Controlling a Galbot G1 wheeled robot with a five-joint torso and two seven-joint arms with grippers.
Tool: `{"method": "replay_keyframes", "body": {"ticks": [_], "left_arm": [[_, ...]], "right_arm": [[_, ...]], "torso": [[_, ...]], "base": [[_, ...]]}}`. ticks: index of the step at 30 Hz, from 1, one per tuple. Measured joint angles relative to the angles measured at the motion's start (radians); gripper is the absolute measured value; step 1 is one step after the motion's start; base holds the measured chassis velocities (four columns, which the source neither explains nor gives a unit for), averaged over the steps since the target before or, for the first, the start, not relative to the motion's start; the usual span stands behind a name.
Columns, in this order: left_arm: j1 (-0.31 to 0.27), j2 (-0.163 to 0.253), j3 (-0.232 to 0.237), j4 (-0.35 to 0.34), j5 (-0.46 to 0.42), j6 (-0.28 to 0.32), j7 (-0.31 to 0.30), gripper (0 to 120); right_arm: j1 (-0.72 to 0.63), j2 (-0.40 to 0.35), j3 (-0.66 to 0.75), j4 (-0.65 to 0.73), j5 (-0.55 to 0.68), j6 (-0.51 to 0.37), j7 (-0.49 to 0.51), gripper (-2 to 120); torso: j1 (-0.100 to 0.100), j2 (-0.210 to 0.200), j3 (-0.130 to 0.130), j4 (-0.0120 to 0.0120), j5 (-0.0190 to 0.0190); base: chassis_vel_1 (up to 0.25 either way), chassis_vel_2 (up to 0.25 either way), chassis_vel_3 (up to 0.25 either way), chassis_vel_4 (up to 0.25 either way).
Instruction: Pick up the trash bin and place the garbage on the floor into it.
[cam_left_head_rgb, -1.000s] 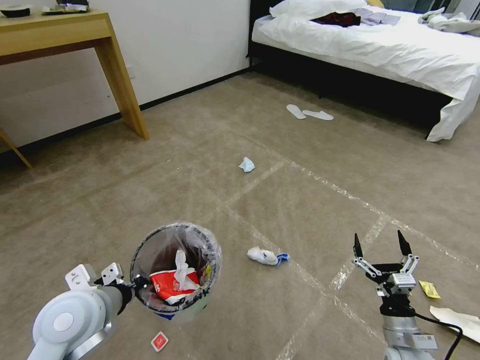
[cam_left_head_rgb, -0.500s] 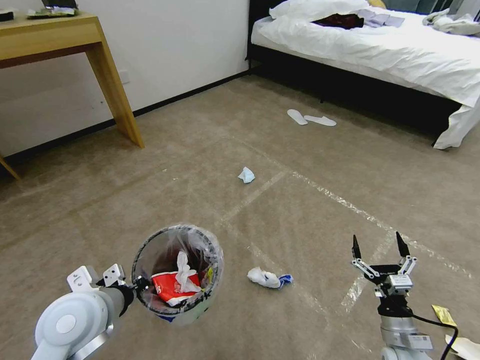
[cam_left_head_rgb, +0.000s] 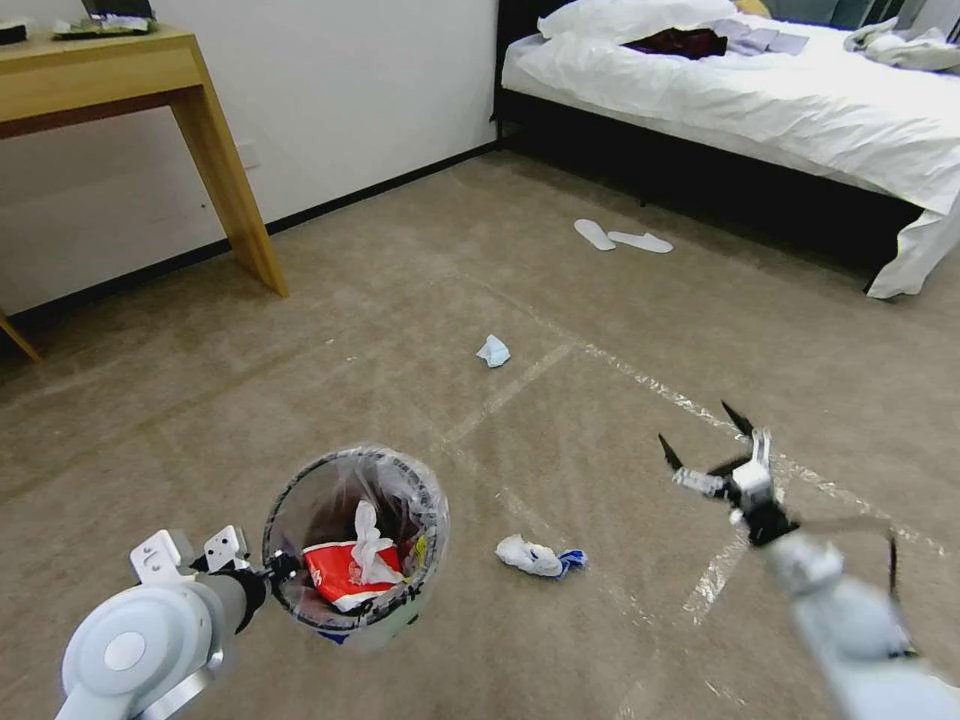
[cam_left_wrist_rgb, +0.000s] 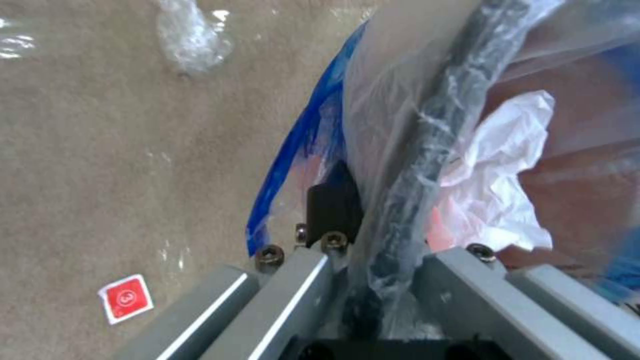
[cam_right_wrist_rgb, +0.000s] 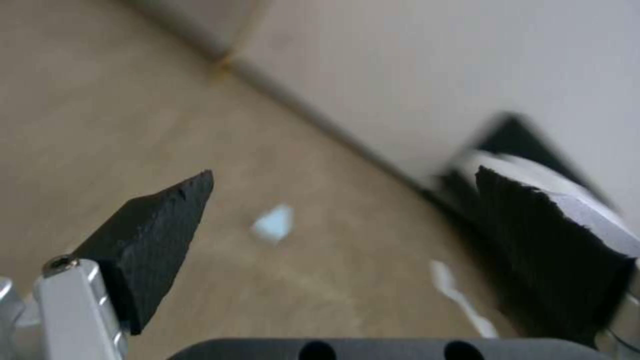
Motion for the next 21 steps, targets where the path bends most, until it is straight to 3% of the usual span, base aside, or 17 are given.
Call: {"method": "replay_keyframes", "body": {"ticks": [1, 2, 3, 7, 8, 9, 10, 12, 13, 14, 21], "left_arm": [[-0.002, -0.002, 0.003, 0.004, -0.001, 0.001, 0.002, 0], [-0.010, -0.004, 0.010, 0.015, 0.000, 0.001, 0.002, 0], [-0.027, -0.003, 0.027, 0.035, 0.000, 0.002, 0.004, 0], [-0.028, -0.005, 0.032, 0.046, 0.001, 0.004, 0.011, 0], [-0.025, -0.009, 0.030, 0.047, 0.002, 0.005, 0.016, 0], [-0.021, -0.014, 0.024, 0.050, 0.006, 0.006, 0.018, 0], [-0.021, -0.014, 0.024, 0.050, 0.006, 0.006, 0.018, 0], [-0.017, -0.027, 0.007, 0.055, 0.011, 0.006, 0.020, 0], [-0.017, -0.027, 0.007, 0.055, 0.011, 0.006, 0.020, 0], [-0.015, -0.034, 0.002, 0.055, 0.016, 0.007, 0.023, 0], [-0.006, -0.053, 0.003, 0.071, 0.045, 0.009, 0.032, 0]], "right_arm": [[0.063, -0.073, -0.078, -0.041, 0.015, 0.006, -0.057, 100], [0.128, -0.156, -0.174, -0.092, 0.037, 0.010, -0.143, 100], [0.169, -0.221, -0.247, -0.131, 0.057, 0.013, -0.215, 100], [0.252, -0.250, -0.370, -0.182, 0.060, 0.013, -0.278, 100], [0.338, -0.248, -0.480, -0.216, 0.063, 0.014, -0.302, 100], [0.409, -0.239, -0.566, -0.238, 0.069, 0.015, -0.309, 100], [0.409, -0.239, -0.566, -0.238, 0.069, 0.015, -0.309, 100], [0.555, -0.183, -0.742, -0.307, 0.065, 0.013, -0.353, 100], [0.555, -0.183, -0.742, -0.307, 0.065, 0.013, -0.353, 100], [0.622, -0.133, -0.816, -0.356, 0.038, 0.014, -0.386, 100], [0.837, 0.039, -1.029, -0.502, 0.012, -0.015, -0.531, 100]], "torso": [[0.000, 0.000, 0.000, -0.0002, -0.0001], [0.000, 0.000, 0.000, 0.0010, 0.0001], [0.000, 0.000, 0.000, 0.0001, 0.0004], [0.000, 0.000, 0.000, -0.0019, -0.0014], [0.000, 0.000, 0.000, -0.0018, 0.0015], [0.000, 0.000, 0.000, -0.0001, 0.0019], [0.000, 0.000, 0.000, -0.0001, 0.0019], [0.000, 0.000, 0.000, 0.0007, -0.0009], [0.000, 0.000, 0.000, 0.0007, -0.0009], [0.000, 0.000, 0.000, 0.0009, 0.0012], [0.000, 0.000, 0.000, 0.0002, -0.0002]], "base": [[0.000, 0.000, 0.000, 0.000], [0.000, 0.000, 0.000, 0.000], [0.000, 0.000, 0.000, 0.000], [0.000, 0.000, 0.000, 0.000], [0.000, 0.000, 0.000, 0.000], [0.000, 0.000, 0.000, 0.000], [0.000, 0.000, 0.000, 0.000], [0.000, 0.000, 0.000, 0.000], [0.000, 0.000, 0.000, 0.000], [0.000, 0.000, 0.000, 0.000], [0.000, 0.000, 0.000, 0.000]]}}
